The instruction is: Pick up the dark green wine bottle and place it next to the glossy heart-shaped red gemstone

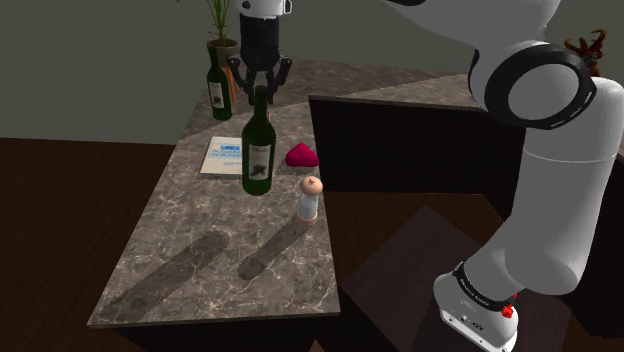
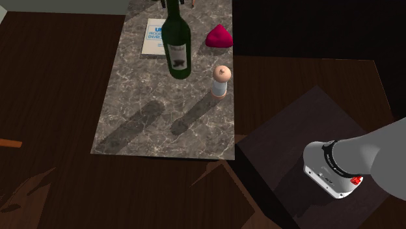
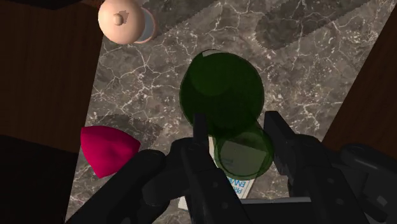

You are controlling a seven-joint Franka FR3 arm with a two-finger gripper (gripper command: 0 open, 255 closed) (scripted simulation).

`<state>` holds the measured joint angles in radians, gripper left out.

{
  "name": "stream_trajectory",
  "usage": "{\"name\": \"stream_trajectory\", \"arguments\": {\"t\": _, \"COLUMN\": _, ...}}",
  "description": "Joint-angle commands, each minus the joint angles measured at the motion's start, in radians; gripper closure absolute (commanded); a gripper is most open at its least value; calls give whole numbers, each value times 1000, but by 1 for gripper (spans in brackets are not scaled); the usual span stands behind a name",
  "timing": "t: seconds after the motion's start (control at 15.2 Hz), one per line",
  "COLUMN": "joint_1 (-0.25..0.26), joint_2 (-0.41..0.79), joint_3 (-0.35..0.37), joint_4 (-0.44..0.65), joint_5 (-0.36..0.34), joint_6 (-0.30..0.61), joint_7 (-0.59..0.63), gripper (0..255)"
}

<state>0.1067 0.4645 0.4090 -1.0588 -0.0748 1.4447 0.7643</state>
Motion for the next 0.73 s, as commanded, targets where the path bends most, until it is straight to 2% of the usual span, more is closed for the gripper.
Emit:
{"name": "stream_trajectory", "arguments": {"t": 0.0, "joint_1": -27, "joint_2": 20, "joint_3": -12, "joint_4": 27, "joint_5": -4, "joint_6": -9, "joint_7": -44, "gripper": 255}}
{"name": "stream_trajectory", "arguments": {"t": 0.4, "joint_1": -75, "joint_2": 140, "joint_3": -48, "joint_4": 230, "joint_5": -32, "joint_6": -100, "joint_7": -156, "gripper": 255}}
{"name": "stream_trajectory", "arguments": {"t": 0.53, "joint_1": -75, "joint_2": 218, "joint_3": -62, "joint_4": 368, "joint_5": -50, "joint_6": -161, "joint_7": -195, "gripper": 255}}
{"name": "stream_trajectory", "arguments": {"t": 0.59, "joint_1": -62, "joint_2": 286, "joint_3": -73, "joint_4": 493, "joint_5": -64, "joint_6": -217, "joint_7": -215, "gripper": 255}}
{"name": "stream_trajectory", "arguments": {"t": 0.66, "joint_1": -83, "joint_2": 240, "joint_3": -68, "joint_4": 394, "joint_5": -54, "joint_6": -165, "joint_7": -213, "gripper": 255}}
